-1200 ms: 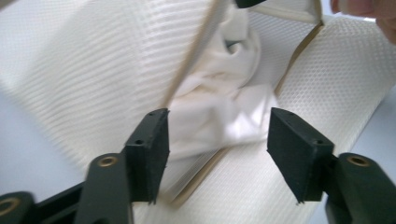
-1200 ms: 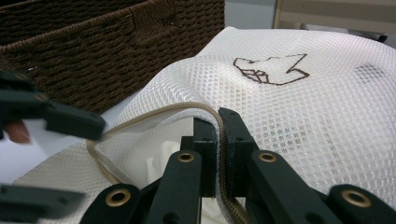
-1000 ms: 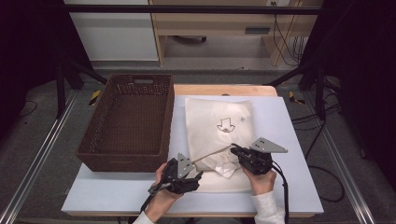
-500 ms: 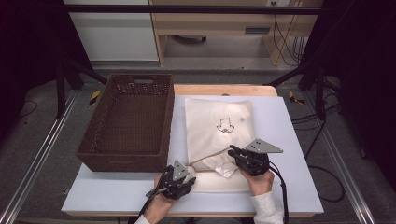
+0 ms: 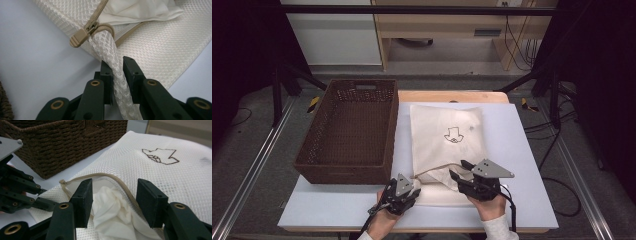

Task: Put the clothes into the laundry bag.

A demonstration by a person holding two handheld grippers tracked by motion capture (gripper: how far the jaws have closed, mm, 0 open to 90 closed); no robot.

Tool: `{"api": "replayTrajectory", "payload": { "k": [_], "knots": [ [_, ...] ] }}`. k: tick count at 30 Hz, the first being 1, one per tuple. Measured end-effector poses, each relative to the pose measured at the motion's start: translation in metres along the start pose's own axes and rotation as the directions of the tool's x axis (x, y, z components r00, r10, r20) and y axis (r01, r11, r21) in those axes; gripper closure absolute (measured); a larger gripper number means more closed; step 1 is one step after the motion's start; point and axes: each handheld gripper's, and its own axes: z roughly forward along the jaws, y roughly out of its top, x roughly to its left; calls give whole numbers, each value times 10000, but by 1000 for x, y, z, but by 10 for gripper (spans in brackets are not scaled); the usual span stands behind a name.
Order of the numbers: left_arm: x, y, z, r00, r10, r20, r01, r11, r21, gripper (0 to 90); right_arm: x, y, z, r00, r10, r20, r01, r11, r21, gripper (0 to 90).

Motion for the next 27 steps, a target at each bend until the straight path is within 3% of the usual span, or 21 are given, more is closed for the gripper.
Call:
{"api": "replayTrajectory", "payload": {
  "k": [12, 15, 17, 21, 27],
  "knots": [
    [1, 0, 0, 10000, 3, 61, -3, 10000, -15, 781, 8, 0, -13, 9996, 168, 239, -157, 9989, -443, 291],
    [0, 0, 0, 10000, 56, 17, -56, 10000, -10, 781, 11, -2, -12, 9997, 241, 93, -239, 9994, -253, 287],
    [0, 0, 0, 10000, 55, 19, -55, 10000, -10, 781, 13, -4, -12, 9998, 210, -30, -211, 9995, -214, 321],
    [0, 0, 0, 10000, 57, 20, -57, 10000, -11, 781, 18, -4, -14, 9968, 284, -745, -292, 9995, -101, 471],
    [0, 0, 0, 10000, 57, 17, -57, 10000, -14, 781, 18, -22, 15, 9918, 763, -1030, -631, 9900, 1260, 574]
  ]
}}
